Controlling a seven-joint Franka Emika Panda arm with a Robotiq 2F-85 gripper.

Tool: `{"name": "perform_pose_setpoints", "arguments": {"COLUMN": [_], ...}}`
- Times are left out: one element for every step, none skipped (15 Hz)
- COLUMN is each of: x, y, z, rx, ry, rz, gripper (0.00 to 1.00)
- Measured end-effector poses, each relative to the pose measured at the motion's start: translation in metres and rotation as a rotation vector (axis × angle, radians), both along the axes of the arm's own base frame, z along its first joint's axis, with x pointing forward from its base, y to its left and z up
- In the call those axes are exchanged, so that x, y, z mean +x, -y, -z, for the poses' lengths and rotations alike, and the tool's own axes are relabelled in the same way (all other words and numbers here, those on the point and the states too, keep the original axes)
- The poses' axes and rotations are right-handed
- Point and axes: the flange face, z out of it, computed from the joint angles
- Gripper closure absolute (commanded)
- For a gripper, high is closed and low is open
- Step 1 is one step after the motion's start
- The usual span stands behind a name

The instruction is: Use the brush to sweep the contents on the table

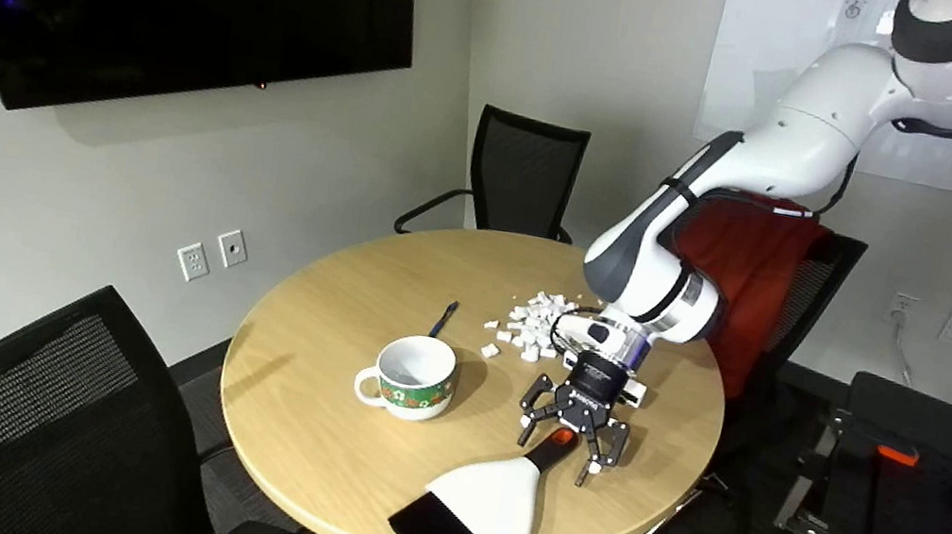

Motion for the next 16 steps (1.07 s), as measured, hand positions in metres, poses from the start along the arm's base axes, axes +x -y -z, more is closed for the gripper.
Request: {"name": "perform_pose_setpoints", "arguments": {"x": [0.000, 0.000, -0.001, -0.003, -0.005, -0.007, -0.008, -0.009, -0.009, -0.007, -0.006, -0.003, -0.001, 0.002, 0.004, 0.007], "y": [0.001, 0.002, 0.003, 0.005, 0.005, 0.005, 0.003, 0.001, -0.003, -0.006, -0.011, -0.015, -0.019, -0.023, -0.026, -0.029], "z": [0.001, 0.002, 0.003, 0.006, 0.009, 0.012, 0.013, 0.014, 0.014, 0.012, 0.010, 0.008, 0.006, 0.004, 0.003, 0.002], "rx": [0.017, 0.035, 0.052, 0.062, 0.071, 0.078, 0.083, 0.086, 0.088, 0.088, 0.089, 0.090, 0.088, 0.083, 0.078, 0.073], "ry": [0.010, 0.013, 0.010, 0.004, -0.005, -0.014, -0.028, -0.039, -0.050, -0.059, -0.070, -0.080, -0.089, -0.099, -0.110, -0.122], "rz": [0.011, 0.023, 0.038, 0.049, 0.058, 0.065, 0.073, 0.077, 0.080, 0.085, 0.092, 0.099, 0.108, 0.118, 0.129, 0.139], "gripper": [0.00, 0.00, 0.00, 0.00, 0.00, 0.00, 0.00, 0.00, 0.00, 0.00, 0.00, 0.00, 0.00, 0.00, 0.00, 0.00]}}
